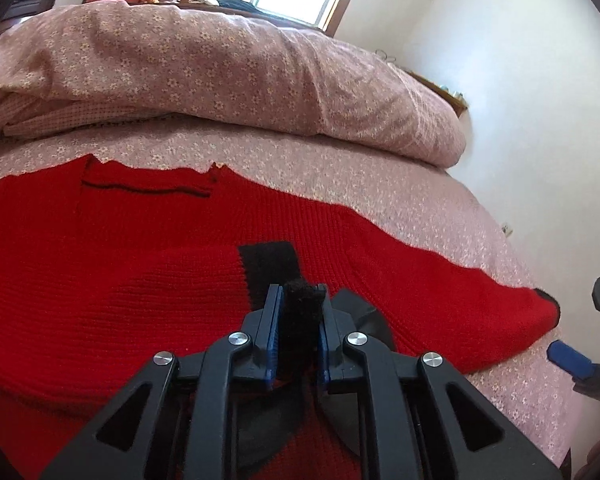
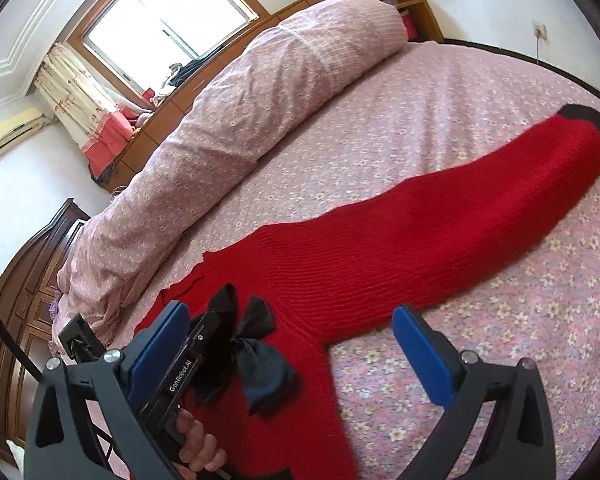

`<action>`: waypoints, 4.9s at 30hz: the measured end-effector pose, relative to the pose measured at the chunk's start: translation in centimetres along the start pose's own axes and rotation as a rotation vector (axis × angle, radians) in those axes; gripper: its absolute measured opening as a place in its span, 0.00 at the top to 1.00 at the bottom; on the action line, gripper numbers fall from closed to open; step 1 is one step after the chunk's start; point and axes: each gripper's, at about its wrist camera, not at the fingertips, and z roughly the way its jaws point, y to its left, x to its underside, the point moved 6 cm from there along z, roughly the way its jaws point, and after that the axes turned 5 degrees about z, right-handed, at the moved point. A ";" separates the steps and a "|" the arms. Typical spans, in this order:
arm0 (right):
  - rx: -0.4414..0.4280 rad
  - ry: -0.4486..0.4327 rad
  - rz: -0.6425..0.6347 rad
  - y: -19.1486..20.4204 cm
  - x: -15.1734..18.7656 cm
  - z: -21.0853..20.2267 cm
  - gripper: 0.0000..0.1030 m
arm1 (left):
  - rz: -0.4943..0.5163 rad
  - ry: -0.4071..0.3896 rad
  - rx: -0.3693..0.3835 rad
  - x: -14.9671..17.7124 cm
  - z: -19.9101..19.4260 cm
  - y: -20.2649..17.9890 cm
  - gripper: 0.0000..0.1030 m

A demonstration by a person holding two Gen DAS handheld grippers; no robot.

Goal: Fold small clothes

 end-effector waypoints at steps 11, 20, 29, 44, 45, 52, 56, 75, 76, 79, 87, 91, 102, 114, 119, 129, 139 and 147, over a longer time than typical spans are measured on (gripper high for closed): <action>0.044 -0.042 0.003 -5.4 -1.9 -2.7 0.00 | 0.054 -0.008 0.049 1.6 -4.6 -1.7 0.57; 0.049 -0.125 0.213 -19.4 -7.3 -8.2 0.00 | -0.104 -0.005 -0.220 1.3 -2.2 2.5 0.57; -0.096 -0.189 0.433 -29.7 -11.5 -9.1 0.00 | -0.088 0.039 -0.291 3.1 -0.6 3.1 0.55; -0.096 -0.232 0.338 -29.3 -16.5 -4.9 0.00 | -0.102 0.032 -0.267 3.1 -0.7 3.2 0.54; -0.099 -0.231 0.329 -28.9 -16.2 -4.9 0.00 | -0.101 0.032 -0.268 3.1 -0.7 3.2 0.53; -0.110 -0.219 0.318 -28.2 -15.1 -5.1 0.11 | -0.112 0.028 -0.254 3.0 -0.8 3.3 0.53; -0.143 -0.275 0.448 -30.6 -14.9 -6.0 0.53 | -0.115 0.026 -0.245 3.0 -0.9 3.3 0.52; -0.138 -0.288 0.124 -12.3 -17.3 -5.2 0.84 | 0.046 0.018 -0.220 -1.0 -12.5 5.4 0.50; -0.143 -0.278 0.090 -10.3 -16.8 -4.9 0.84 | 0.077 0.011 -0.252 -1.6 -14.2 6.7 0.50; -0.150 -0.238 -0.046 -2.2 -14.7 -3.2 0.84 | 0.133 0.010 -0.341 -2.4 -17.1 10.4 0.50; -0.251 -0.183 -0.360 17.3 -4.4 1.4 0.84 | 0.044 0.075 -0.463 -1.2 -19.0 22.2 0.50; -0.364 -0.136 -0.427 24.7 3.6 5.8 0.84 | -0.151 0.148 -0.401 1.0 -18.0 27.7 0.50; -0.317 0.163 -0.428 24.9 19.1 18.2 0.84 | -0.095 0.125 -0.456 -0.4 -18.3 28.8 0.50; -0.317 0.152 -0.493 25.7 20.2 18.2 0.84 | -0.135 0.159 -0.461 -0.1 -17.4 29.4 0.50; -0.290 0.101 -0.558 26.2 20.3 16.9 0.85 | -0.149 0.158 -0.453 0.0 -17.5 29.6 0.50; -0.353 0.197 -0.572 26.2 20.4 15.8 0.69 | -0.132 0.158 -0.441 -0.1 -17.2 29.1 0.50; -0.188 0.208 -0.685 21.0 13.0 8.6 0.55 | -0.149 0.155 -0.296 0.4 -15.9 26.9 0.50; 0.056 0.095 -0.449 6.0 2.7 5.1 0.55 | -0.267 0.174 -0.112 1.4 -12.5 25.5 0.50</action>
